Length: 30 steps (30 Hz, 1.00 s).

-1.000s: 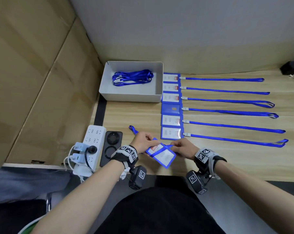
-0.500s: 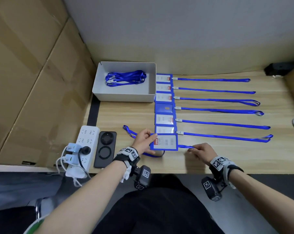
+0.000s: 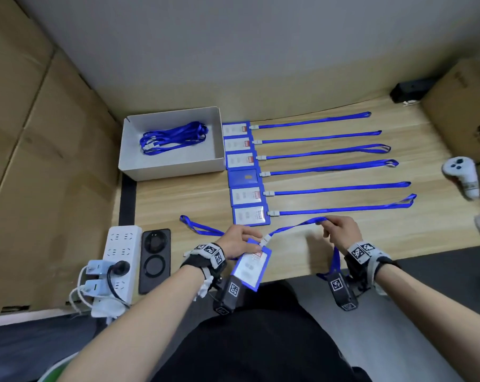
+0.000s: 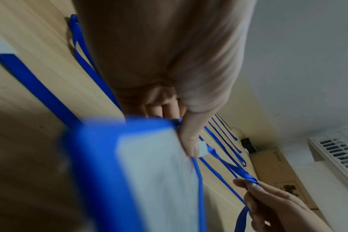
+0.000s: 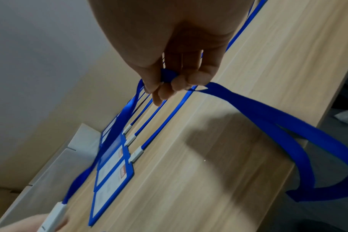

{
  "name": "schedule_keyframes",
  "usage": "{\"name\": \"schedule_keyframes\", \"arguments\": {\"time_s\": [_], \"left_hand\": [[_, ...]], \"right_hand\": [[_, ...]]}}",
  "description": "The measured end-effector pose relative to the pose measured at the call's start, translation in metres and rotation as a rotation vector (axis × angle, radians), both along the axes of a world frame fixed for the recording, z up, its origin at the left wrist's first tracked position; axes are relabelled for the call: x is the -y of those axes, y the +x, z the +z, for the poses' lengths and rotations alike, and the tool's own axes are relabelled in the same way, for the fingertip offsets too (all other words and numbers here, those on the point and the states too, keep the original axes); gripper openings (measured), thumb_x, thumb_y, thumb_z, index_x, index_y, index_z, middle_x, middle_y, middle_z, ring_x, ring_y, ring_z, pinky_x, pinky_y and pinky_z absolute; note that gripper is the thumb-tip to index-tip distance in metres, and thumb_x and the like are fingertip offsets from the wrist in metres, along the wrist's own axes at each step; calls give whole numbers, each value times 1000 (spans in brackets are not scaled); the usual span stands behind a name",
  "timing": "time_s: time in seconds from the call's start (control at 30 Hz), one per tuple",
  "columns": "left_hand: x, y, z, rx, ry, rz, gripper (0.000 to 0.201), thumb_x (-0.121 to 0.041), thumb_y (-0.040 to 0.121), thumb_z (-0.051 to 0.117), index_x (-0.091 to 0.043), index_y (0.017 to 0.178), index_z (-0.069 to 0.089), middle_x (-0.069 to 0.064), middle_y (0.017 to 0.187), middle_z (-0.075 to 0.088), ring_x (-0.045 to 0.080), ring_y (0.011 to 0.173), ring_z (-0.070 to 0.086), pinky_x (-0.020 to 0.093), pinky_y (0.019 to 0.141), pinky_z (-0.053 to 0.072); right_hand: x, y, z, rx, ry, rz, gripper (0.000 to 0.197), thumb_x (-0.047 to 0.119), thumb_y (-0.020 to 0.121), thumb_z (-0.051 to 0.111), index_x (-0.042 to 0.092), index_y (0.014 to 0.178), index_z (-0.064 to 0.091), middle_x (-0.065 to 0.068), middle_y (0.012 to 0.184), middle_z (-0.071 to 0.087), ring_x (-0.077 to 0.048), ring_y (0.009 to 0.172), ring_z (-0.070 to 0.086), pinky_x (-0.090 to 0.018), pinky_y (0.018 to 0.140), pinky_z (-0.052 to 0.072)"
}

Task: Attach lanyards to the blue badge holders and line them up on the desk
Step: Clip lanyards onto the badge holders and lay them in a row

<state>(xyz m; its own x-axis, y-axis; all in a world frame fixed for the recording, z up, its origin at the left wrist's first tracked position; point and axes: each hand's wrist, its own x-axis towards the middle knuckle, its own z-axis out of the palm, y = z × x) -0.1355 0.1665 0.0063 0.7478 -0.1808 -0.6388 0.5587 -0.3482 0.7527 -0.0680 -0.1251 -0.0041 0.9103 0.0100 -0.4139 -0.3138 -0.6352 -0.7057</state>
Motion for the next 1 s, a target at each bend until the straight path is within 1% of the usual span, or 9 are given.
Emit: {"name": "schedule_keyframes", "arguments": {"time_s": [0.07,0.17,0.3,0.4,0.6,0.73,0.83,0.9,1.0], "left_hand": [[-2,2,0,14,25,36,24,-11,86,74,-14,110,72,-2,92,70,3,77,66,11,59,49],[-6,3,-1,23,24,77,18,-9,87,72,-15,103,74,-3,88,70,3,72,65,12,57,47],[-15,0,-3,64,111,26,18,-6,88,69,-14,103,74,0,98,69,4,82,62,9,64,46],[-20,1,-7,88,179,29,15,-8,89,67,-17,99,75,-1,105,68,10,99,61,17,79,45],[-15,5,-11,100,206,30,14,-10,92,64,-17,96,75,-1,102,69,13,100,59,22,82,43],[-8,10,-9,109,207,-41,14,-12,91,64,-21,92,75,3,100,72,15,95,63,25,81,50],[-3,13,-5,137,187,-69,13,-13,92,64,-19,92,75,-1,96,72,10,90,63,17,77,48],[0,14,-2,154,175,-69,11,-13,91,65,-15,93,76,-6,89,70,5,83,62,12,71,46],[3,17,0,147,155,-10,6,-12,89,68,-14,92,73,-12,81,66,3,80,60,18,76,46]], "right_hand": [[6,2,-4,-2,-38,19,19,21,91,61,17,79,76,-4,65,67,-25,65,59,-33,65,44],[13,5,-8,-1,-203,81,14,20,89,64,19,92,78,-3,88,74,-25,89,65,-30,76,46],[14,13,-9,62,-317,64,20,10,82,64,19,94,77,-7,102,73,-28,99,64,-28,81,44],[12,20,-7,43,-394,94,28,9,82,62,17,105,76,-11,113,70,-34,106,62,-34,85,46],[-3,19,3,-237,-500,339,22,20,81,55,22,95,73,-7,87,70,-31,83,64,-34,74,53],[-17,15,2,-190,-421,385,18,27,84,58,24,92,74,-1,90,72,-23,84,65,-33,76,53],[-39,10,7,-103,-144,408,12,27,88,64,25,93,75,4,103,72,-14,93,62,-31,84,48],[-59,6,15,-78,-12,547,19,29,91,64,21,105,74,9,111,68,-7,103,58,-28,93,44],[-83,0,15,-44,-54,785,30,38,94,57,18,111,73,5,112,69,-11,104,59,-33,96,46]]}}
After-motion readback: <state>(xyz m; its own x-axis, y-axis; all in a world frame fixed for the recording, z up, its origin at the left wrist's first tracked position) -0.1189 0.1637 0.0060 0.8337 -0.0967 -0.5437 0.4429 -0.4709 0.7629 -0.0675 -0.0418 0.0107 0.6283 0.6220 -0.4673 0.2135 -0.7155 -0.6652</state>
